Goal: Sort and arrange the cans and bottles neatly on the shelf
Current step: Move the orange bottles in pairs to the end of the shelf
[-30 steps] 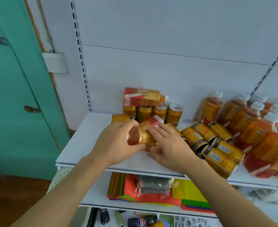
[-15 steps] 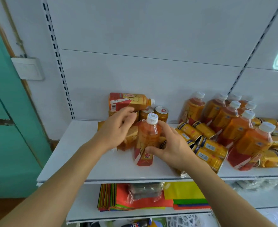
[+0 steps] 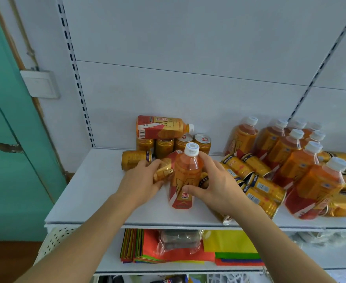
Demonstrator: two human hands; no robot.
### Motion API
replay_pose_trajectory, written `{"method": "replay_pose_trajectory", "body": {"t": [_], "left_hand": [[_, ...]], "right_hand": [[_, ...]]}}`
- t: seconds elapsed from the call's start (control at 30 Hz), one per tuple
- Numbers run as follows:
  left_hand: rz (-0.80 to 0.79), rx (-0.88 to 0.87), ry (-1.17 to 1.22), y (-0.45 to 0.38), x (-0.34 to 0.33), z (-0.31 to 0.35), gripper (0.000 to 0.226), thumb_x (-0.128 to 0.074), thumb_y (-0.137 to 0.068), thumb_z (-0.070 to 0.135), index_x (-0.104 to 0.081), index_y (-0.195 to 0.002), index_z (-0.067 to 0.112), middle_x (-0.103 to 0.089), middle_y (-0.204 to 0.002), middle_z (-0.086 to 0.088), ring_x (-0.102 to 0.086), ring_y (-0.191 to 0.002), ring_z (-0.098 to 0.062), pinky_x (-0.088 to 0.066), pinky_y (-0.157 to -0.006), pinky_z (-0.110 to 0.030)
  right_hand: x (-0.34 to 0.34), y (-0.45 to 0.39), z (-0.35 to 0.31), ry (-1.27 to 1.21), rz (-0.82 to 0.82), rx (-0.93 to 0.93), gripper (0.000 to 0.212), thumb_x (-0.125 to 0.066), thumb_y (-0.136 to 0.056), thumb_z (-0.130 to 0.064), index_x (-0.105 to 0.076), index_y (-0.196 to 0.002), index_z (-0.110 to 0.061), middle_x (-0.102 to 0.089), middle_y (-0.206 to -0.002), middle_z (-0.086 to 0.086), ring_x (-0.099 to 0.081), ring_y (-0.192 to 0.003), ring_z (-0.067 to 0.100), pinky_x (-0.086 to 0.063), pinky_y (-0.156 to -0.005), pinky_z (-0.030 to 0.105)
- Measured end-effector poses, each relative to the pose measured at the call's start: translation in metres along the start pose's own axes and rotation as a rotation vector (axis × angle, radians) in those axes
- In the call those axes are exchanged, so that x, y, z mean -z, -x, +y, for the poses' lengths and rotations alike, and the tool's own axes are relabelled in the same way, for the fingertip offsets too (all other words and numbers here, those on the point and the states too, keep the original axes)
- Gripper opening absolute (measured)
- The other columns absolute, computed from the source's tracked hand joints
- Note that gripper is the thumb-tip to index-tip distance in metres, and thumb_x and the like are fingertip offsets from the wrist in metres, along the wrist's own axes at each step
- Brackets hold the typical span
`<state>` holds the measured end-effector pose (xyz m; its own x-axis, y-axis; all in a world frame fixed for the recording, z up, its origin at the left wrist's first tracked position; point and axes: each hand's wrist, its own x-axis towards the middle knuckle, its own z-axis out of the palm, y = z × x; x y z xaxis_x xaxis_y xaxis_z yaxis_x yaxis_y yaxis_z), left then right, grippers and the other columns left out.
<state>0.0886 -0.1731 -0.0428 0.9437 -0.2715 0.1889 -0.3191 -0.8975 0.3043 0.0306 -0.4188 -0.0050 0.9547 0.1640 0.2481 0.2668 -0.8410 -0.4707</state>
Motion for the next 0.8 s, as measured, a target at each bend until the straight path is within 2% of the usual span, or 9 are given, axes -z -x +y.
{"method": "replay_pose_trajectory", "body": {"t": [0.1, 0.23, 0.37, 0.47, 0.57, 0.67, 0.73, 0.8], "left_hand": [[0.045, 0.045, 0.071, 0.010, 0.030, -0.005, 0.070, -0.075, -0.088, 0.056, -0.045, -0.149, 0.039, -0.060, -0.140, 0.007, -0.064, -0.117, -0.021, -0.054, -0.091, -0.036], [0.090, 0.003, 0.090, 0.018, 0.093, -0.016, 0.073, -0.083, -0.075, 0.054, -0.053, -0.140, 0.041, -0.068, -0.129, 0.015, -0.066, -0.110, -0.014, -0.055, -0.090, -0.037], [-0.005, -0.045, -0.007, 0.016, 0.135, -0.016, 0.071, -0.082, -0.071, 0.056, -0.054, -0.135, 0.047, -0.065, -0.129, 0.018, -0.064, -0.112, -0.014, -0.055, -0.093, -0.040], [-0.085, -0.056, 0.004, 0.011, 0.140, -0.016, 0.082, -0.084, -0.072, 0.053, -0.046, -0.145, 0.049, -0.061, -0.138, 0.018, -0.063, -0.115, -0.012, -0.055, -0.096, -0.040], [-0.084, -0.073, 0.239, 0.017, 0.128, -0.017, 0.100, -0.090, -0.076, 0.043, -0.029, -0.154, 0.054, -0.051, -0.149, 0.020, -0.059, -0.124, -0.004, -0.054, -0.101, -0.034], [0.054, 0.005, 0.515, 0.035, 0.096, -0.031, 0.106, -0.095, -0.075, 0.034, -0.027, -0.153, 0.054, -0.049, -0.138, 0.027, -0.054, -0.126, 0.005, -0.049, -0.103, -0.026], [0.104, 0.119, 0.684, 0.046, 0.073, -0.042, 0.103, -0.097, -0.072, 0.034, -0.032, -0.151, 0.044, -0.054, -0.136, 0.023, -0.061, -0.122, -0.003, -0.053, -0.105, -0.033], [0.085, 0.193, 0.728, 0.052, 0.056, -0.046, 0.095, -0.093, -0.069, 0.046, -0.039, -0.147, 0.036, -0.060, -0.136, 0.016, -0.064, -0.120, -0.008, -0.056, -0.106, -0.043]], "right_hand": [[0.001, 0.001, 0.000, -0.015, -0.003, 0.003, 0.101, -0.080, -0.082, -0.066, -0.015, -0.159, -0.052, -0.056, -0.146, -0.008, -0.056, -0.130, 0.016, -0.053, -0.100, 0.032], [0.000, -0.003, -0.003, -0.025, -0.002, 0.010, 0.100, -0.081, -0.081, -0.065, -0.015, -0.156, -0.056, -0.058, -0.141, -0.006, -0.061, -0.120, 0.017, -0.057, -0.095, 0.034], [-0.003, -0.008, -0.004, -0.055, -0.026, 0.019, 0.100, -0.081, -0.081, -0.065, -0.015, -0.155, -0.057, -0.059, -0.136, -0.006, -0.063, -0.112, 0.016, -0.059, -0.092, 0.036], [-0.010, -0.013, -0.010, -0.081, -0.037, 0.034, 0.101, -0.081, -0.081, -0.064, -0.015, -0.157, -0.055, -0.059, -0.138, -0.007, -0.062, -0.118, 0.017, -0.058, -0.097, 0.035], [-0.024, -0.017, -0.021, -0.117, -0.029, 0.061, 0.101, -0.081, -0.085, -0.060, -0.015, -0.161, -0.050, -0.059, -0.143, -0.008, -0.058, -0.128, 0.016, -0.056, -0.102, 0.037], [-0.040, -0.015, -0.031, -0.163, 0.008, 0.096, 0.104, -0.080, -0.087, -0.058, -0.010, -0.163, -0.047, -0.063, -0.142, -0.007, -0.055, -0.133, 0.014, -0.055, -0.103, 0.038], [-0.047, -0.011, -0.033, -0.168, 0.042, 0.093, 0.102, -0.077, -0.089, -0.058, -0.008, -0.164, -0.046, -0.063, -0.142, -0.005, -0.057, -0.132, 0.016, -0.056, -0.101, 0.038], [-0.049, -0.006, -0.036, -0.126, 0.073, 0.101, 0.099, -0.073, -0.093, -0.058, -0.007, -0.164, -0.046, -0.062, -0.142, -0.003, -0.053, -0.131, 0.017, -0.053, -0.100, 0.033]]}}
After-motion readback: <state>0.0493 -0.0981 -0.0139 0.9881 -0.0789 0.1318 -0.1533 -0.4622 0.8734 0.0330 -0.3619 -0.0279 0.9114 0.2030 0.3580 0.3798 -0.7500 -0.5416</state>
